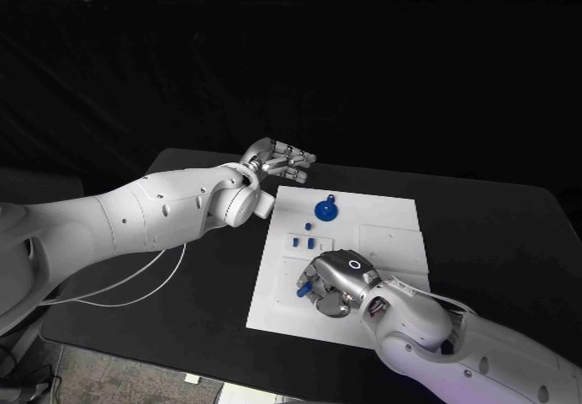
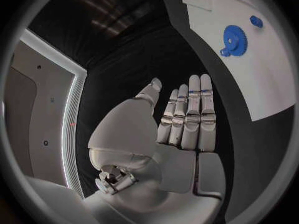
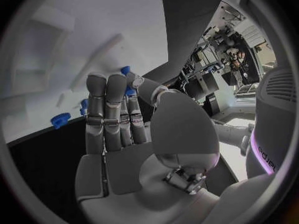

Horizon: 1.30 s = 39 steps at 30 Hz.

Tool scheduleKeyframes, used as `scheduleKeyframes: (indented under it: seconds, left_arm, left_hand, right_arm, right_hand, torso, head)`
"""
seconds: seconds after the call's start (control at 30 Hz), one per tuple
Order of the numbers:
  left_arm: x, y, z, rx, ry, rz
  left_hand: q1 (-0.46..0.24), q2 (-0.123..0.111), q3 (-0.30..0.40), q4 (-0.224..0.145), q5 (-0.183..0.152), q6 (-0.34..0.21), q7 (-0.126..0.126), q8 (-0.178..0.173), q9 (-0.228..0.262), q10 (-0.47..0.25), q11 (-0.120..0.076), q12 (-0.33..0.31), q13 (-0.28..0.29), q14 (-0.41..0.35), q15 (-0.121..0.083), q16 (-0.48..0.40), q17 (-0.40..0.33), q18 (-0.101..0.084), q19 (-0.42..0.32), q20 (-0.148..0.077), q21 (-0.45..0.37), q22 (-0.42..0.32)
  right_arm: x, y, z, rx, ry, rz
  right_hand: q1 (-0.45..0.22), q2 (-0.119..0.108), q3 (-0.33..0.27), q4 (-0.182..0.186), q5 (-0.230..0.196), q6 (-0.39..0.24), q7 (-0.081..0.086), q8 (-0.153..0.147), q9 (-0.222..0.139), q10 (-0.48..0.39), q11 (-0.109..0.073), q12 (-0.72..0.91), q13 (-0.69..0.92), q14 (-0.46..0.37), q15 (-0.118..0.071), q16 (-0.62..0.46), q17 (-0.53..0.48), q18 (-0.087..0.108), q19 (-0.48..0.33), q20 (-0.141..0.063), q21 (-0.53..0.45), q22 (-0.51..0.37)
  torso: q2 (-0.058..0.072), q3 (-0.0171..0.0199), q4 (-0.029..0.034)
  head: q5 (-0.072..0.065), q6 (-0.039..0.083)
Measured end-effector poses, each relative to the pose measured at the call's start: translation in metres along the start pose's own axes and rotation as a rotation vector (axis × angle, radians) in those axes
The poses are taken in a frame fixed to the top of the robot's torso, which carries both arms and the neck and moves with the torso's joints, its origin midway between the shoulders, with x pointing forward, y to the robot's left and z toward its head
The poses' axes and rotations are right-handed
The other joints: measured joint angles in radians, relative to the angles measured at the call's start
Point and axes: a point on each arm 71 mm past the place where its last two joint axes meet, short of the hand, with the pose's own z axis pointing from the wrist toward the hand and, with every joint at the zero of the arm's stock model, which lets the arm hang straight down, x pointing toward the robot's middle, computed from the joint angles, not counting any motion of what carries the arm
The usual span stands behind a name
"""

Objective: Assemble the parts on the task board

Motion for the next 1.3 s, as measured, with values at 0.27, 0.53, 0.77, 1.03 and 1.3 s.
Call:
scheduleKeyframes:
  seconds: [0.27, 0.53, 0.77, 1.03, 1.3]
  left_arm:
    - [0.0, 0.0, 0.0, 0.0, 0.001, 0.0]
    - [0.0, 0.0, 0.0, 0.0, 0.001, -0.001]
    - [0.001, 0.0, 0.0, 0.0, 0.003, -0.001]
    - [0.001, 0.0, 0.0, 0.0, 0.005, -0.002]
    - [0.002, 0.0, 0.0, -0.001, 0.006, -0.002]
  left_hand:
    - [0.0, 0.0, 0.0, 0.0, 0.0, 0.0, 0.0, 0.0, 0.0, 0.0, 0.0, 0.0, 0.0, 0.0, 0.0, 0.0, 0.0, 0.0, 0.0, 0.0, 0.0, 0.0]
    - [0.0, 0.0, 0.0, 0.0, 0.0, 0.0, 0.0, 0.0, 0.0, 0.0, 0.0, 0.0, 0.0, 0.0, 0.0, 0.0, 0.0, 0.0, 0.0, 0.0, 0.0, 0.0]
    - [0.0, 0.0, 0.0, 0.0, 0.0, 0.0, 0.0, 0.0, 0.0, 0.0, 0.0, 0.0, 0.0, 0.0, 0.0, 0.0, 0.0, 0.0, 0.0, 0.0, 0.0, 0.0]
    - [0.0, 0.0, 0.0, 0.0, 0.0, 0.0, 0.0, 0.0, 0.0, 0.0, 0.0, 0.0, 0.0, 0.0, 0.0, 0.0, 0.0, 0.0, 0.0, 0.0, 0.0, 0.0]
    - [0.0, 0.0, 0.0, 0.0, 0.0, 0.0, 0.0, 0.0, 0.0, 0.0, 0.0, 0.0, 0.0, 0.0, 0.0, 0.0, 0.0, 0.0, 0.0, 0.0, 0.0, 0.0]
  right_arm:
    - [0.0, 0.001, 0.0, -0.001, 0.004, -0.006]
    - [0.0, 0.003, 0.002, -0.004, 0.013, -0.01]
    - [0.001, 0.006, 0.005, -0.005, 0.03, -0.016]
    - [0.002, 0.009, 0.009, -0.009, 0.045, -0.027]
    - [0.003, 0.011, 0.01, -0.012, 0.048, -0.034]
  right_hand:
    - [0.0, 0.0, 0.0, 0.0, -0.003, 0.0, 0.0, -0.001, 0.0, 0.0, 0.0, -0.001, 0.0, 0.0, 0.0, 0.0, 0.0, 0.0, 0.0, 0.0, 0.006, 0.0]
    - [0.001, -0.001, 0.0, 0.0, -0.003, 0.0, 0.0, 0.002, 0.0, 0.0, 0.0, -0.001, 0.001, 0.0, 0.0, 0.0, 0.0, -0.001, 0.0, 0.0, 0.006, 0.0]
    - [-0.003, 0.003, 0.0, 0.0, -0.003, 0.0, 0.0, 0.002, 0.0, -0.001, -0.001, -0.001, 0.001, -0.002, -0.002, 0.0, 0.0, -0.002, 0.0, 0.0, 0.003, 0.0]
    - [-0.007, 0.005, 0.0, 0.0, 0.001, -0.001, 0.0, 0.002, 0.0, -0.002, -0.002, -0.001, 0.001, -0.004, -0.004, 0.0, 0.0, 0.003, -0.004, -0.004, -0.001, 0.0]
    - [-0.009, 0.003, 0.001, -0.007, 0.001, -0.01, 0.002, 0.0, 0.0, -0.002, -0.002, -0.002, 0.001, -0.004, -0.004, 0.0, -0.004, 0.007, -0.006, -0.002, -0.015, 0.0]
  torso:
    - [0.0, -0.0009, 0.0002]
    - [0.0, -0.0017, 0.0002]
    - [0.0, -0.0023, 0.0009]
    - [-0.001, -0.0021, 0.0006]
    - [0.0, -0.0012, 0.0003]
  head:
    - [0.003, -0.005]
    - [0.003, -0.007]
    - [0.002, -0.008]
    - [0.005, -0.01]
    - [0.006, -0.012]
